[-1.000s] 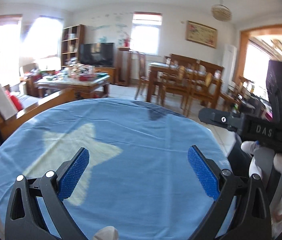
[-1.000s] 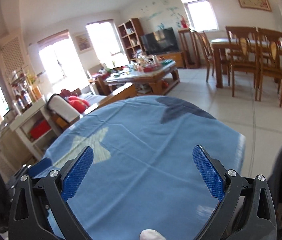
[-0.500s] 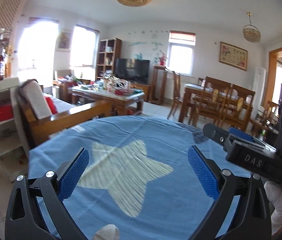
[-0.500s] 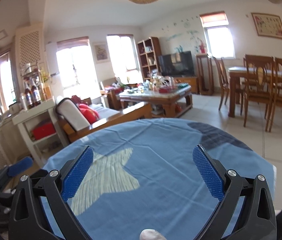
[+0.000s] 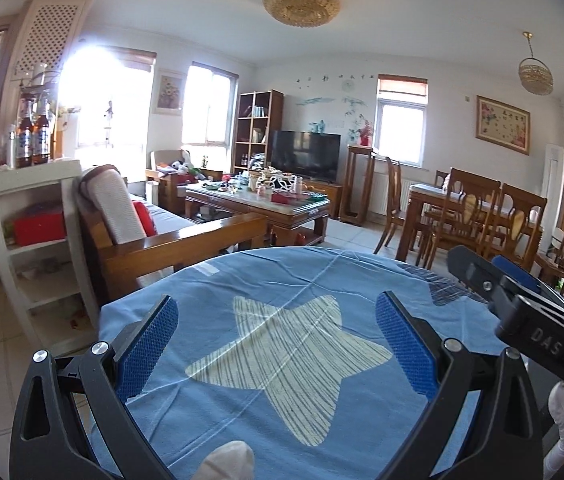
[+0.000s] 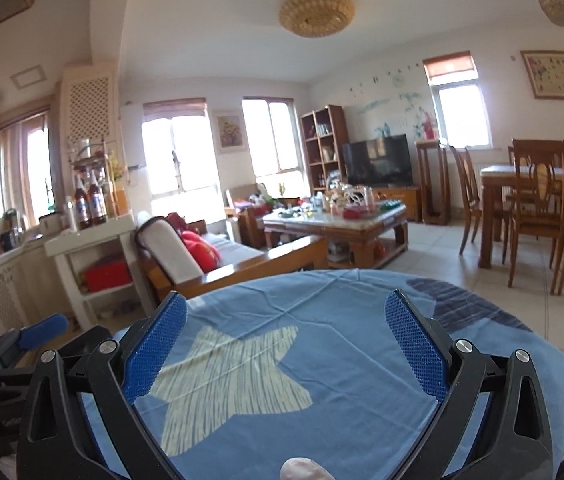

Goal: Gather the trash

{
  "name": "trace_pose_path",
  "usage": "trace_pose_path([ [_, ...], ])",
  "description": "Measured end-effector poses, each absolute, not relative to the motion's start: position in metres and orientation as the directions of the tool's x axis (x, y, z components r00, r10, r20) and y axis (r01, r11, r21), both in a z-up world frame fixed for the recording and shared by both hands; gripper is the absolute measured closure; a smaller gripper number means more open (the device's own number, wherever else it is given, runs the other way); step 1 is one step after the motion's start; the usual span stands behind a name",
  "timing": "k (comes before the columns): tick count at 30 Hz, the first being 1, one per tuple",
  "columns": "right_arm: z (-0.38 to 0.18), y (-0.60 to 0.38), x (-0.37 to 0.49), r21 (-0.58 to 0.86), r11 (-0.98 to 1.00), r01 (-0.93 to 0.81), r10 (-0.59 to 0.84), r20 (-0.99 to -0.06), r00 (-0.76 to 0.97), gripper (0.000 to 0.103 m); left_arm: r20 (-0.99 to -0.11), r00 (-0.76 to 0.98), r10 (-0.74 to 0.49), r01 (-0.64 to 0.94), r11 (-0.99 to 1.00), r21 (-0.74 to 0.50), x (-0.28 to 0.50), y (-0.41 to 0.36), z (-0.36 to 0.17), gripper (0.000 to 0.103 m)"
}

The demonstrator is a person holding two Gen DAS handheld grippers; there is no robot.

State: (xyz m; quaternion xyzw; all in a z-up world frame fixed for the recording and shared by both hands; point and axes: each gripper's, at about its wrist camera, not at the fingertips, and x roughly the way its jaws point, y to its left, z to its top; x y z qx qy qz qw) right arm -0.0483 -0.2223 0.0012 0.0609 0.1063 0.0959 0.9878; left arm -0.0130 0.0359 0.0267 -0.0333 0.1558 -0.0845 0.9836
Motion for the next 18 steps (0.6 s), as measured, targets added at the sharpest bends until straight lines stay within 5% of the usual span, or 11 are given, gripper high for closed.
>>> trace_pose_path([
  [18,0.005,-0.225,-0.061,0.136,0.974,-0.184,0.206,-0.179,0.962,0.005,-0.287,0.949,-0.131,0.129,0.991,-0.025,-0.019,0.024,0.029,0.005],
])
